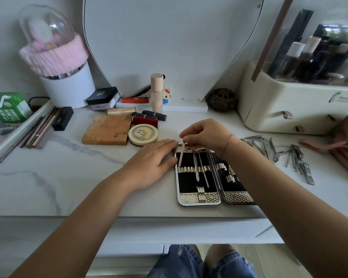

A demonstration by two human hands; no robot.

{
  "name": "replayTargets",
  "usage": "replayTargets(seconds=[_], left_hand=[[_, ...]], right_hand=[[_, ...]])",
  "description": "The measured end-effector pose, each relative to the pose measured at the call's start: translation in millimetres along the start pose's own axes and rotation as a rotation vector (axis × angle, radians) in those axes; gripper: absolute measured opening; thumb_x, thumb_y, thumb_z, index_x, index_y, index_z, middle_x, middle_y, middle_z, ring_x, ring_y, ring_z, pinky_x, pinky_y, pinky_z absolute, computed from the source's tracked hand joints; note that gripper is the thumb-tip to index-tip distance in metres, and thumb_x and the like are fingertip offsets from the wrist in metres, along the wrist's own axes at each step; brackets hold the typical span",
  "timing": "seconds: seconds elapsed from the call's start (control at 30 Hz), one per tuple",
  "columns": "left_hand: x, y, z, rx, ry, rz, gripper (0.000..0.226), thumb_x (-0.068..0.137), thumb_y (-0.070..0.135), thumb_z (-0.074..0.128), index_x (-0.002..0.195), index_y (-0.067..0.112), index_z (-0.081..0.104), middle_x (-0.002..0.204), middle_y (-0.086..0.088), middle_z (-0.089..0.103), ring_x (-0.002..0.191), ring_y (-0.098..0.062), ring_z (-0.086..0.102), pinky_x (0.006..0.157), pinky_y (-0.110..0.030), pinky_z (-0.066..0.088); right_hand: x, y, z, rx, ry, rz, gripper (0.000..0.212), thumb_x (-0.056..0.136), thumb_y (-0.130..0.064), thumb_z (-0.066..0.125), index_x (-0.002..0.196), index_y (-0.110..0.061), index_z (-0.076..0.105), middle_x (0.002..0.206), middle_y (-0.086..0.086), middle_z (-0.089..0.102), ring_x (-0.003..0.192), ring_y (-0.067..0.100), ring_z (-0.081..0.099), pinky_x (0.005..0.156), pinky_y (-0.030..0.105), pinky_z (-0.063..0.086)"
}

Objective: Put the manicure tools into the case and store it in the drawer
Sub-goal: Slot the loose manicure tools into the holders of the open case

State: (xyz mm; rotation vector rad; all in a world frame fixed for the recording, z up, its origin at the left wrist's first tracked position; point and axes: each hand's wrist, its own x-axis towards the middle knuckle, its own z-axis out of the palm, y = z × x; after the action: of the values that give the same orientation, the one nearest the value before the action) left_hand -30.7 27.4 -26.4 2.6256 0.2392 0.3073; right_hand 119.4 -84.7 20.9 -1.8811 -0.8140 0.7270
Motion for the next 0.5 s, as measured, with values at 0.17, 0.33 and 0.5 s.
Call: replayTargets(seconds=[0.17, 0.33, 0.5], left_hand=[[0.1, -1.0, 0.1, -0.007, 0.005, 0.014, 0.051, 0.094, 0.041, 0.041, 0.141, 0.026, 0.033, 0.148, 0.003, 0.035, 0.136, -0.013, 0.03, 0.112, -0.034, 0.025], [0.2, -1.0, 0.1, -0.024, 0.008, -0.002, 0.059, 0.087, 0.051, 0.037, 0.14, 0.025, 0.035, 0.146, 0.003, 0.038, 0.135, -0.013, 0.032, 0.111, -0.036, 0.027], [-1.7, 2.6, -1.8, -0.074, 0.043, 0.019, 0.046, 0.092, 0.039, 0.048, 0.134, 0.022, 0.04, 0.135, 0.004, 0.048, 0.124, -0.011, 0.042, 0.103, -0.03, 0.033]], right_hand=[[-1.5, -2.3, 4.5, -0.165, 0.004, -0.045, 0.015, 0.078, -0.001, 0.07, 0.092, -0.005, 0.071, 0.079, 0.013, 0.067, 0.065, 0.016, 0.061, 0.06, 0.019, 0.056], [-6.8, -0.4, 12.7, -0.447, 0.068, -0.175, 0.031, 0.075, -0.009, 0.071, 0.106, -0.012, 0.067, 0.083, 0.003, 0.068, 0.075, 0.012, 0.061, 0.079, 0.026, 0.051], [-18.7, 8.5, 14.2, -0.541, 0.167, -0.321, 0.026, 0.079, -0.013, 0.068, 0.105, -0.016, 0.065, 0.091, -0.001, 0.062, 0.077, 0.01, 0.058, 0.071, 0.012, 0.042]])
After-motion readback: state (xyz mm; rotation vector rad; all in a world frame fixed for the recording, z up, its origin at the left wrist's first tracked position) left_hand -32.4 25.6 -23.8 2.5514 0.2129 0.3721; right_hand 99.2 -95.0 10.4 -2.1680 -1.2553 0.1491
